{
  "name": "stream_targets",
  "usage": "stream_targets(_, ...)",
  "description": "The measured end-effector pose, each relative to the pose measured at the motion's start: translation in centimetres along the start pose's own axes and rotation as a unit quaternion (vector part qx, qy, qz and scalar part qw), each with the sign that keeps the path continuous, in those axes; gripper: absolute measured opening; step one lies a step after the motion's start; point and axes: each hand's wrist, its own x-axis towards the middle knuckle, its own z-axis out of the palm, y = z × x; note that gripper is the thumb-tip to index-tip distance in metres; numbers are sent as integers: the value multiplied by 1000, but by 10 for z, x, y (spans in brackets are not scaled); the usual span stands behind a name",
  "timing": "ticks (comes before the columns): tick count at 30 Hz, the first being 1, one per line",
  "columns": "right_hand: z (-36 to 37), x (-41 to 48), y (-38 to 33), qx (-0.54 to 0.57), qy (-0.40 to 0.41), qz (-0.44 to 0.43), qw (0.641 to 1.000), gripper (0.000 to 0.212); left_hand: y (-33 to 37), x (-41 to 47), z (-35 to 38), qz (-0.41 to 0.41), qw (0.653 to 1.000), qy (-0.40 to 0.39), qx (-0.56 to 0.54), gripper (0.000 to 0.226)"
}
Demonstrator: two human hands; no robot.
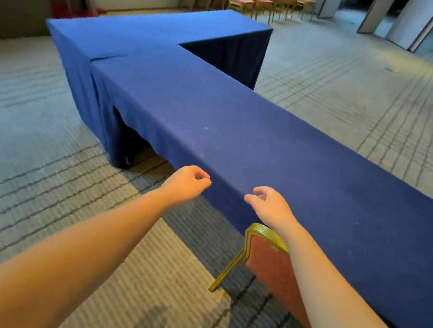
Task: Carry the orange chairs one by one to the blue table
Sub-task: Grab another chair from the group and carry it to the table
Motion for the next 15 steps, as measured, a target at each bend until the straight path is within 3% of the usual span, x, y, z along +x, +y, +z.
stream_targets(5,60,-12,-84,-40,-29,-79,996,55,-52,-39,-97,-14,995,97,-31,3)
stream_targets(15,167,-11,-234,-76,-94,-171,978,60,-152,-92,-244,-87,964,222,-119,5)
